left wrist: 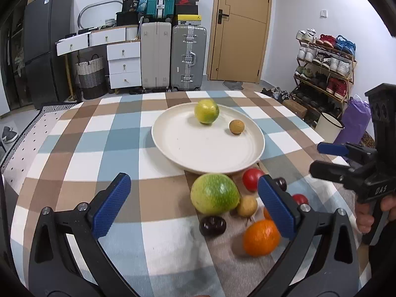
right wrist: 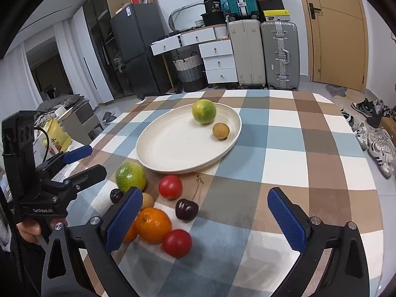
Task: Organize fruits
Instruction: 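Withdraw both grippers from the plate back toward the fruits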
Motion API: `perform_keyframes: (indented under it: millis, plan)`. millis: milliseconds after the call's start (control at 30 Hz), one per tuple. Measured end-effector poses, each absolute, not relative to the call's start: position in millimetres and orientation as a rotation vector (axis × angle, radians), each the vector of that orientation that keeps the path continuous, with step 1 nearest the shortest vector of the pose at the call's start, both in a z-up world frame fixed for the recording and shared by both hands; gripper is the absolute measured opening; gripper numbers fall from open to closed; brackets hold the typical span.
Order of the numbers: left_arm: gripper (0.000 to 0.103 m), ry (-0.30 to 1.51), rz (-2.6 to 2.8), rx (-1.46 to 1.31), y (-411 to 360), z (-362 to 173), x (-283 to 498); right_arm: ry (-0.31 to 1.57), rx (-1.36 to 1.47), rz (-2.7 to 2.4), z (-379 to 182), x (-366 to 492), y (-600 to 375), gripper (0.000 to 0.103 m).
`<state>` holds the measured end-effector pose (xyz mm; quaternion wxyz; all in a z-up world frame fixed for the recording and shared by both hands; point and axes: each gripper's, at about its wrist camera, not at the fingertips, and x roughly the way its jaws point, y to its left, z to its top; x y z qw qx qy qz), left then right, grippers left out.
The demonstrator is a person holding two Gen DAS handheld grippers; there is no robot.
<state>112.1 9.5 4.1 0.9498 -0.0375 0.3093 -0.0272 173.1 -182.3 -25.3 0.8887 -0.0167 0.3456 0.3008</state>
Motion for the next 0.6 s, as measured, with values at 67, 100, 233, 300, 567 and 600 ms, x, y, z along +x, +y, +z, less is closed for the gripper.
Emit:
perform_keyframes:
  millis: [67, 100, 233, 300, 567, 600]
  plan:
    - [0.102, 0.636, -0.056, -0.085, 10, 1, 106, 0.724, -0.043, 0.617, -24, 169, -184, 0.102]
    - [0.102, 0.646, -0.057, -0.088, 11, -1, 105, 0.728, -0.051, 0.613, -25, 167, -186, 0.102]
    - [0.102, 0.664, -0.066, -0.105, 12, -6, 98, 0.758, -0.076, 0.591, -31, 161, -189, 0.102]
    - [0.102, 0.669, -0.082, -0.100, 10, -6, 98, 0.775, -0.091, 0.578, -35, 158, -190, 0.102]
    - [0.102, 0.691, -0.072, -0.092, 7, -10, 94, 0.821, -0.128, 0.565, -47, 147, -186, 0.102]
    - [0.102, 0.695, -0.073, -0.094, 8, -11, 93, 0.823, -0.126, 0.568, -47, 146, -185, 0.102]
